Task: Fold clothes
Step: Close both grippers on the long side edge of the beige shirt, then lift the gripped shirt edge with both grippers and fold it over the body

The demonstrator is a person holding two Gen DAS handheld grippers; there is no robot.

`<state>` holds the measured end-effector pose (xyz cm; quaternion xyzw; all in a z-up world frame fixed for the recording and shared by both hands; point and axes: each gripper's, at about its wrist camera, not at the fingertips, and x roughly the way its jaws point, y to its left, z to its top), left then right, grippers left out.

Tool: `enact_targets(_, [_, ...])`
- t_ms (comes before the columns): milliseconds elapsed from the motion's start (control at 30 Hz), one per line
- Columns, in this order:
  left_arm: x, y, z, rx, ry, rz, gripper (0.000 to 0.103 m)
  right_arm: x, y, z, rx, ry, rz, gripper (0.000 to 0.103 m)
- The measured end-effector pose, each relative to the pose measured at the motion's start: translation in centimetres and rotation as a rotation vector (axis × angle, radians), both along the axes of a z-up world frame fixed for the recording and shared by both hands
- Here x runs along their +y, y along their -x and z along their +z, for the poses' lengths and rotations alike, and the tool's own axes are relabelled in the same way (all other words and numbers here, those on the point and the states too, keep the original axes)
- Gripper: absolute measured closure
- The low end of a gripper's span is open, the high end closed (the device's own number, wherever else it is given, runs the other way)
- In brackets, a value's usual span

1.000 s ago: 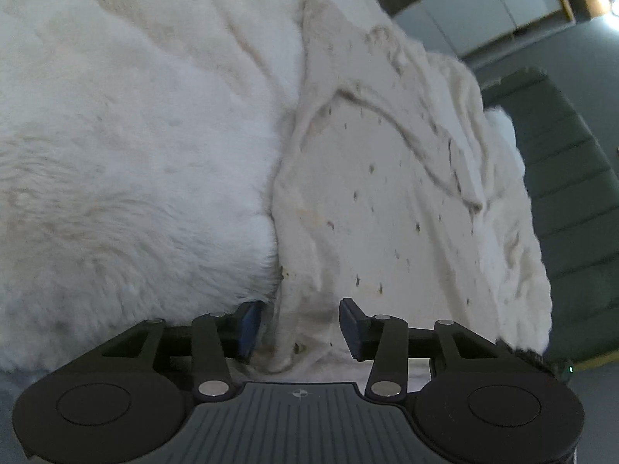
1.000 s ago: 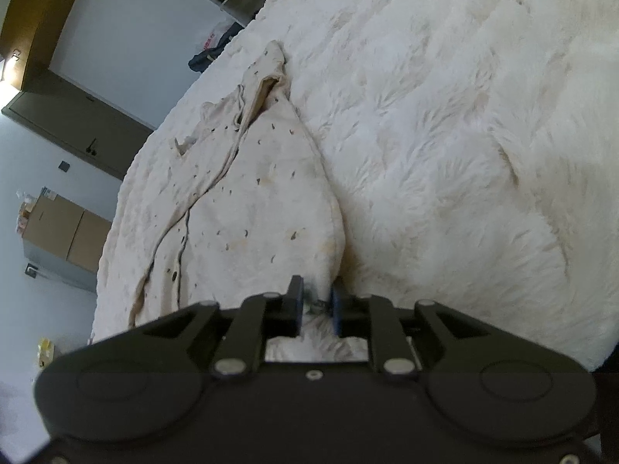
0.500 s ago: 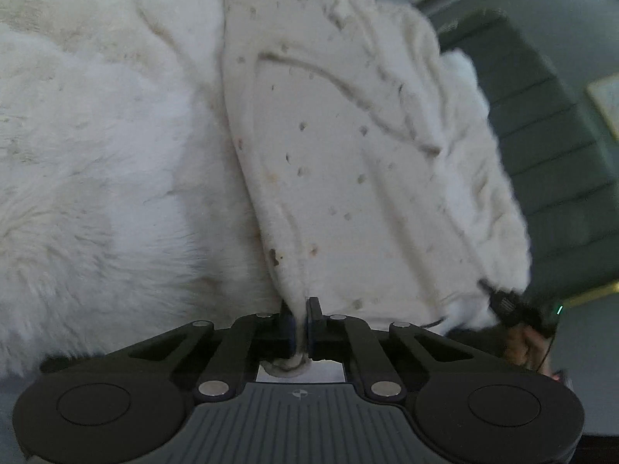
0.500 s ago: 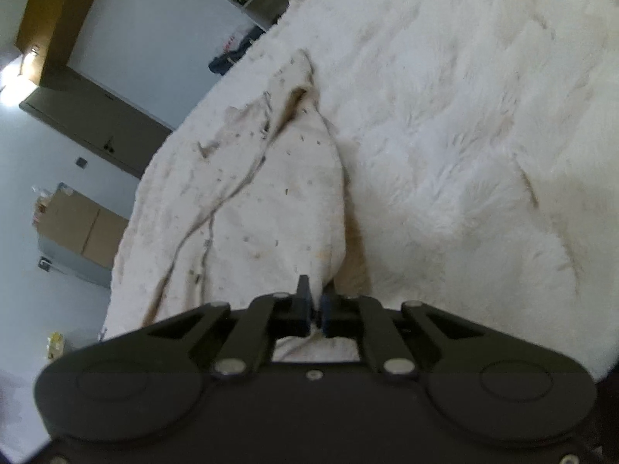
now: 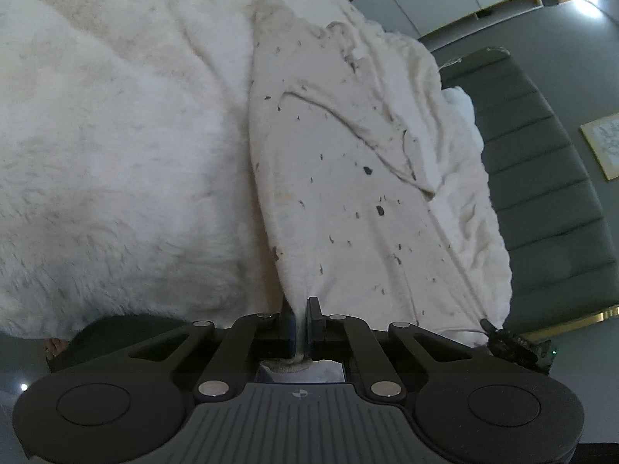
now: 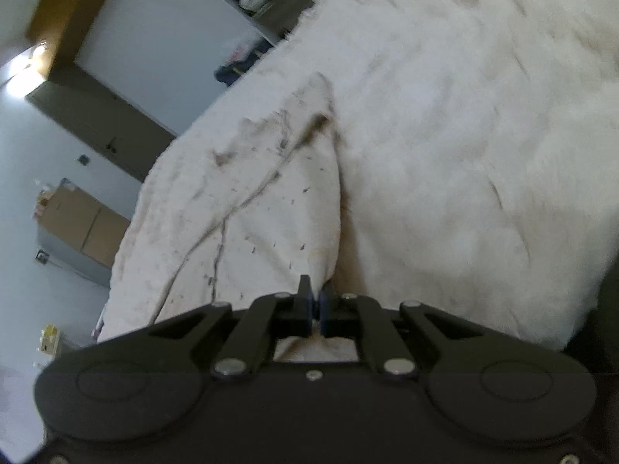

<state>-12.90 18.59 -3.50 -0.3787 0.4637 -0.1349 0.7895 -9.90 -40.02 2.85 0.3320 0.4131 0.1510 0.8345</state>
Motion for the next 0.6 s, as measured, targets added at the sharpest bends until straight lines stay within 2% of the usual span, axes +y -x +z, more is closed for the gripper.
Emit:
enact_targets(167, [1.4, -1.8, 2.5, -0.106, 0.104, 0.04, 0.099, 0.1, -1.2, 1.7, -0.044, -0.024, -0.006, 0.102])
enact_targets(267, [2.5, -4.8, 4.5, -0.17, 0.122, 0.062, 0.099, 0.3, -3.1, 3.4, -0.087, -0.03, -0.004, 0.102])
enact_targets(367, [3.7, -9.9, 6.9, -0.233, 0.13, 0.085, 0.099, 0.9, -7.2, 5.7, -0.14, -0.026, 0.014, 0.102])
enact_targets(467, [5.1, -16.1, 9.0, -0.284, 0.121, 0.1, 0.099, 2.1, -14.0, 8.5, -0.204, 0.009, 0.051, 0.102])
enact_targets(600, [7.6, -29.0, 12.4, -0.337, 0.032, 0.104, 0.099, 4.5, -26.4, 12.0, -0.284, 0.106, 0.105, 0.102])
